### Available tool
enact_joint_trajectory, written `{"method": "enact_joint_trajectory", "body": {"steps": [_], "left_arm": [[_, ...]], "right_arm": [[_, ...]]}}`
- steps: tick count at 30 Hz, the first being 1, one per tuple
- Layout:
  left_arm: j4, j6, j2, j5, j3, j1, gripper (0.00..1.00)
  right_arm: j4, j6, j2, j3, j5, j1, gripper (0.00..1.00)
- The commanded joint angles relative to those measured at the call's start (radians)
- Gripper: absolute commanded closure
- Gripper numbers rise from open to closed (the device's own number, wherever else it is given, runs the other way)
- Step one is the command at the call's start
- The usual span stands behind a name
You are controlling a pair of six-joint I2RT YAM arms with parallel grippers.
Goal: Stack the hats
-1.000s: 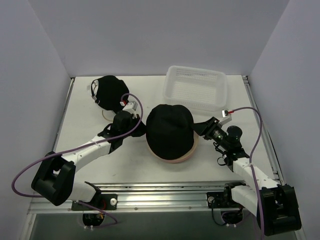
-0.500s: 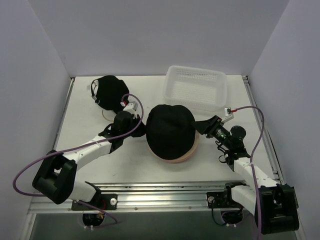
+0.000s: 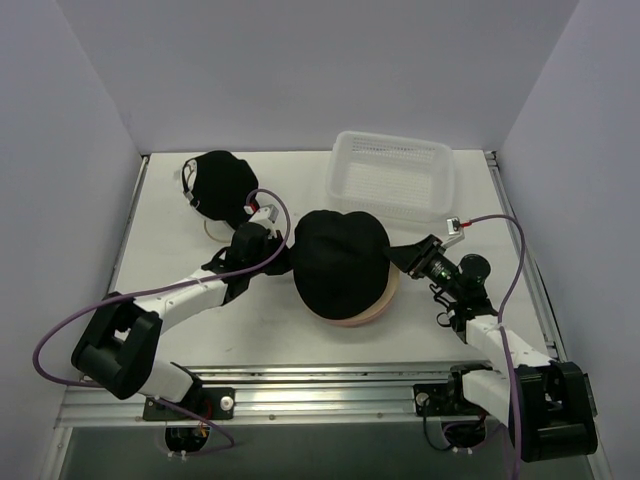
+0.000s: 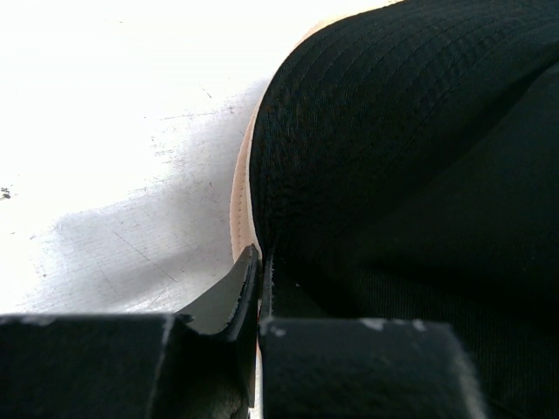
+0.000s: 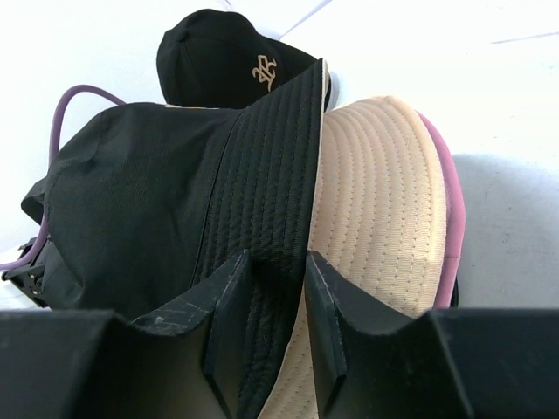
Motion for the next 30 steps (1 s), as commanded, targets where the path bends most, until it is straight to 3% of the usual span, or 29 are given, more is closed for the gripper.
{"method": "enact_joint_trajectory", "body": {"steps": [1, 6, 9, 10, 12, 16, 19, 30], "left_arm": [[0.019, 0.010, -0.001, -0.038, 0.016, 0.009, 0.98], [0.034, 0.003, -0.004, -0.036, 0.008, 0.006, 0.98], [0.037, 0.003, 0.006, -0.033, 0.011, 0.003, 0.98], [0.039, 0.003, 0.005, -0.035, 0.010, 0.003, 0.98], [0.043, 0.001, 0.003, -0.035, 0.003, 0.001, 0.98], [0.046, -0.003, -0.023, -0.039, -0.024, 0.001, 0.98], [0.048, -0.008, -0.063, -0.047, -0.049, 0.003, 0.98], [0.081, -0.025, -0.129, -0.050, -0.124, 0.004, 0.98]], "right_arm": [[0.106, 0.012, 0.002, 0.000, -0.036, -0.007, 0.74], [0.113, 0.015, 0.002, -0.006, -0.037, -0.007, 0.79], [0.134, 0.024, 0.010, -0.012, -0.042, -0.007, 0.90], [0.134, 0.025, 0.011, -0.012, -0.039, -0.006, 1.00], [0.111, 0.016, 0.016, -0.012, -0.027, -0.009, 1.00], [-0.155, -0.080, -0.002, -0.001, 0.118, -0.018, 1.00], [-0.237, -0.125, -0.018, -0.017, 0.176, -0.018, 1.00], [-0.322, -0.168, -0.024, -0.066, 0.327, 0.015, 1.00]]}}
